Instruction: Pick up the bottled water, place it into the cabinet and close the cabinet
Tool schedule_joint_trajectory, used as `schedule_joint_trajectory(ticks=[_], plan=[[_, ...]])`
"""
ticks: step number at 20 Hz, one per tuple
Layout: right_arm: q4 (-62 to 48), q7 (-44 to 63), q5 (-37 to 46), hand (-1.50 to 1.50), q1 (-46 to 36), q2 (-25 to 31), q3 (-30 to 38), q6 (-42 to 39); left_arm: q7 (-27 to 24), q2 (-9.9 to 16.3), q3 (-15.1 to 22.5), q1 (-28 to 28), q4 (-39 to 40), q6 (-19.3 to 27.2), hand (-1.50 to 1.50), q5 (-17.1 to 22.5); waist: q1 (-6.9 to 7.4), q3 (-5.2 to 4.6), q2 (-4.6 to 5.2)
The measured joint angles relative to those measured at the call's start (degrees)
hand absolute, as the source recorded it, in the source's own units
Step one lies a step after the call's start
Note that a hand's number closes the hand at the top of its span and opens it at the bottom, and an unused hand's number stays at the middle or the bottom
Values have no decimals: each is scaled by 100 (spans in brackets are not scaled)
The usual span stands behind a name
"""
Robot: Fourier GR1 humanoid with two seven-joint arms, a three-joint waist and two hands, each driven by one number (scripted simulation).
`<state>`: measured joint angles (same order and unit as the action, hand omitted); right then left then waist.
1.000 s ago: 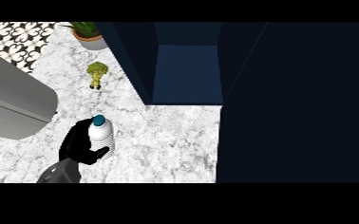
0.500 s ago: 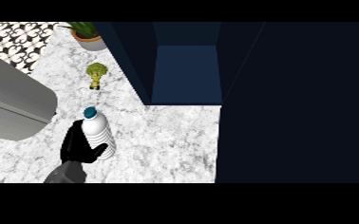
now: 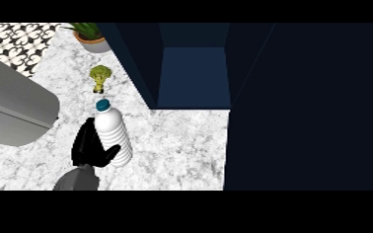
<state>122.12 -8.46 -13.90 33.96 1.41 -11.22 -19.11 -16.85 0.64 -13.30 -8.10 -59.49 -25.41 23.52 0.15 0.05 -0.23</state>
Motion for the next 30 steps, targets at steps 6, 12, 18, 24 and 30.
schedule_joint_trajectory(ticks=[6, 12, 18, 24, 30], plan=[[143, 109, 79, -150, -9, -62, -237, 139, 249, -48, 852, -103, -883, 987, 150, 211, -30, -3, 7], [167, 196, 109, -150, -148, -79, -362, 310, 625, -60, 1752, -518, -1580, 2314, 150, 265, -48, -3, 11], [147, -9, -23, -150, 87, 101, -277, 168, 830, -60, 2317, -1241, -1538, 3399, 150, 268, -83, -6, 17], [14, -41, -22, -150, -23, 100, -271, 196, 826, -64, 2742, -2152, -1069, 4378, 150, -71, -103, -5, 25], [-100, -67, -106, -150, -104, 143, -233, 152, 601, -61, 2644, -3338, 231, 4744, 150, -211, -153, -5, 44]])
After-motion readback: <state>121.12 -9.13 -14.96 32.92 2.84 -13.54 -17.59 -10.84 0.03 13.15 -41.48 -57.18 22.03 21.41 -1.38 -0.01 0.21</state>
